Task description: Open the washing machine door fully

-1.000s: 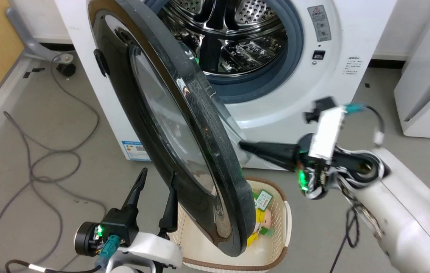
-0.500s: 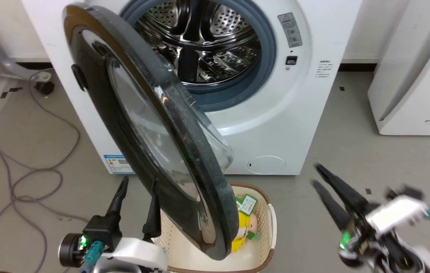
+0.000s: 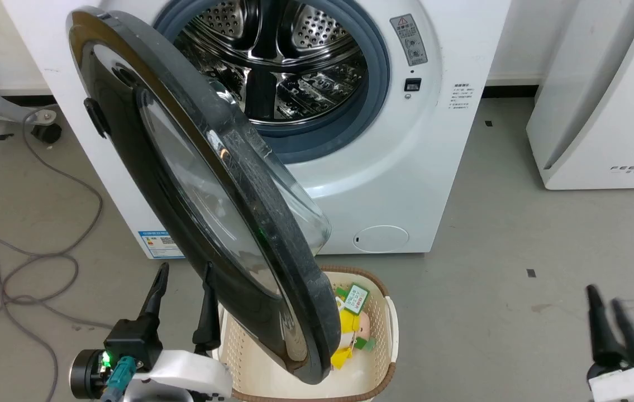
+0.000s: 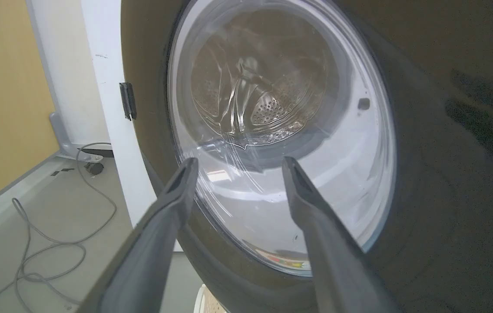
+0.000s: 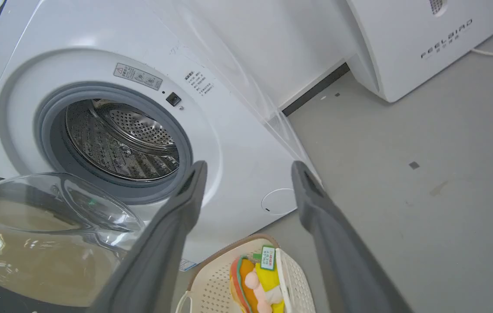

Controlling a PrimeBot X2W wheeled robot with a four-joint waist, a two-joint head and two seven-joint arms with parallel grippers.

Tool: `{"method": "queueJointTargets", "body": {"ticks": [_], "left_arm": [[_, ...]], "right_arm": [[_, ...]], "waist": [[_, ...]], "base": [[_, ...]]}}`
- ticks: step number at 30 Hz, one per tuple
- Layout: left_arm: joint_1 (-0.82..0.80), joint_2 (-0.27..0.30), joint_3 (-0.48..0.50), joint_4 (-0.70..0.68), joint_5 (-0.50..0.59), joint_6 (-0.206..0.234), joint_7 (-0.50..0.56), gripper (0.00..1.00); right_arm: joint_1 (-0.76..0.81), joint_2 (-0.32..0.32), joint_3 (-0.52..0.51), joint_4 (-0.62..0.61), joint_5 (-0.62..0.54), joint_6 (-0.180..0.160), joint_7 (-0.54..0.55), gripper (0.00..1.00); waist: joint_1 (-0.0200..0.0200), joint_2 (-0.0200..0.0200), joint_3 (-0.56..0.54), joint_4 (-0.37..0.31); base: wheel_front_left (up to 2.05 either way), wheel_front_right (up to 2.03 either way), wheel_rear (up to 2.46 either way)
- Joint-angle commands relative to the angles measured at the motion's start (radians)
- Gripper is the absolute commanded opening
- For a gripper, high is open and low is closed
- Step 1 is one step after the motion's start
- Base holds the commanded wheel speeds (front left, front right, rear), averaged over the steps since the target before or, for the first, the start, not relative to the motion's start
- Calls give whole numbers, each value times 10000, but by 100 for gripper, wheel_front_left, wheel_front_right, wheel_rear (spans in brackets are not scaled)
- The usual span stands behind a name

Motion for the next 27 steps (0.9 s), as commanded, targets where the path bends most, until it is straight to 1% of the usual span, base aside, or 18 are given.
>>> {"method": "queueJointTargets", "body": {"ticks": [1,4,6,9,11,13,15,18,26,27], "left_arm": [[161,64,48,20,55,-31,-53,100],[133,60,92,37,81,-51,-53,100],[107,56,100,58,98,-71,-53,100],[71,49,102,92,121,-99,-53,100],[67,45,112,110,128,-115,-53,100],[75,40,109,125,136,-128,-53,100],[76,35,109,146,132,-143,-53,100],[59,25,109,190,93,-163,-53,100],[77,7,72,336,96,-155,-53,100],[83,5,70,366,85,-158,-53,42]], "right_arm": [[128,209,-213,-114,-540,10,-39,100],[377,1206,-1693,-1086,-3716,10,-41,100],[565,1855,-2283,-1970,-5582,10,-35,100],[821,2433,-2588,-3405,-7734,10,467,100],[1032,2598,-2411,-4179,-8704,10,922,100],[1226,2677,-2114,-4763,-9300,10,1276,100],[1422,2708,-1846,-5036,-9610,10,1721,100],[1575,2716,-1628,-5064,-9481,10,2006,100],[1521,2720,-1559,-4747,-9262,10,1979,100],[1512,2720,-1549,-4718,-9254,10,1967,100]], "waist": [[1,0,10,-9],[1,0,34,3],[1,0,41,34],[1,0,60,84],[1,0,79,109],[1,0,99,134],[1,0,122,144],[1,0,148,173],[1,0,108,228],[1,0,92,229]], "base": [[0,0,0],[0,0,0],[0,0,0],[0,0,0],[0,0,0],[0,0,0],[0,0,0],[0,0,0],[0,0,0],[0,0,0]]}}
